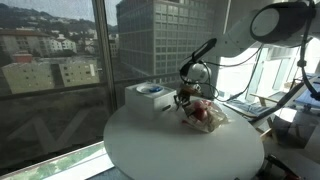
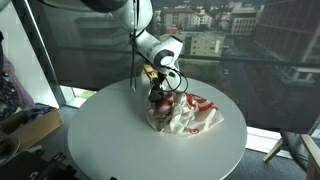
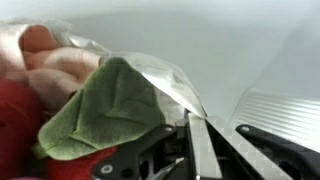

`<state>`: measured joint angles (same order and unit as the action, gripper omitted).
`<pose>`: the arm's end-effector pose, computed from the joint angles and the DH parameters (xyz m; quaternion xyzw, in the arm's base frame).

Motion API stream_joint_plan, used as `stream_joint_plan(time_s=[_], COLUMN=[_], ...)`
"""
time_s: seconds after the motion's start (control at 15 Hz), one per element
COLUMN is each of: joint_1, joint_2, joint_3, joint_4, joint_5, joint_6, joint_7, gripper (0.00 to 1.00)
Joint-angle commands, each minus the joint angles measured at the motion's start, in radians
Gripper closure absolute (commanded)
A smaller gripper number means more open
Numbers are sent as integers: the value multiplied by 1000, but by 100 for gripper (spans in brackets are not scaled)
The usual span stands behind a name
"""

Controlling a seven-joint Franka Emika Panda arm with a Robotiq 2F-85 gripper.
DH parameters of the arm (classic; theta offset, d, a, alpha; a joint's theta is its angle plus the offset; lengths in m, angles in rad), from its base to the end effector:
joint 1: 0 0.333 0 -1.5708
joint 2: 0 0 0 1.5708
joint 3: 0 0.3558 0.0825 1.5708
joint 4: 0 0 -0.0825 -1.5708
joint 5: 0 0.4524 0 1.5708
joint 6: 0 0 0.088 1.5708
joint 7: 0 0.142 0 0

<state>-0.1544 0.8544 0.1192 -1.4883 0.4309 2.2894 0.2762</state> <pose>0.7893 -0.0193 0.1102 -0.9284 0.3109 0.0507 0.1970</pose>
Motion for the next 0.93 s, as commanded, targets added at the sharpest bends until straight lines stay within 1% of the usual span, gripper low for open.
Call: stream_joint_plan(time_s=[0.0,0.2,0.33,0.47,0.6,0.73,0.87], joint_1=[-94,-86,-54,-26,1,37,76], joint_2=[-193,-330,-402,-395,-366,-330,-301], joint_3=[85,49,4,-28,-39,-38,-26], joint_4=[-175,-254,-272,-250,-256,-286,-323], joint_5=[154,190,144,112,110,107,103], joint_6=[-85,-215,-328,-456,-531,-552,-531], joint_7=[-174,-195,-163,-130,-156,-183,-223], gripper=[100,100,100,100,100,100,100])
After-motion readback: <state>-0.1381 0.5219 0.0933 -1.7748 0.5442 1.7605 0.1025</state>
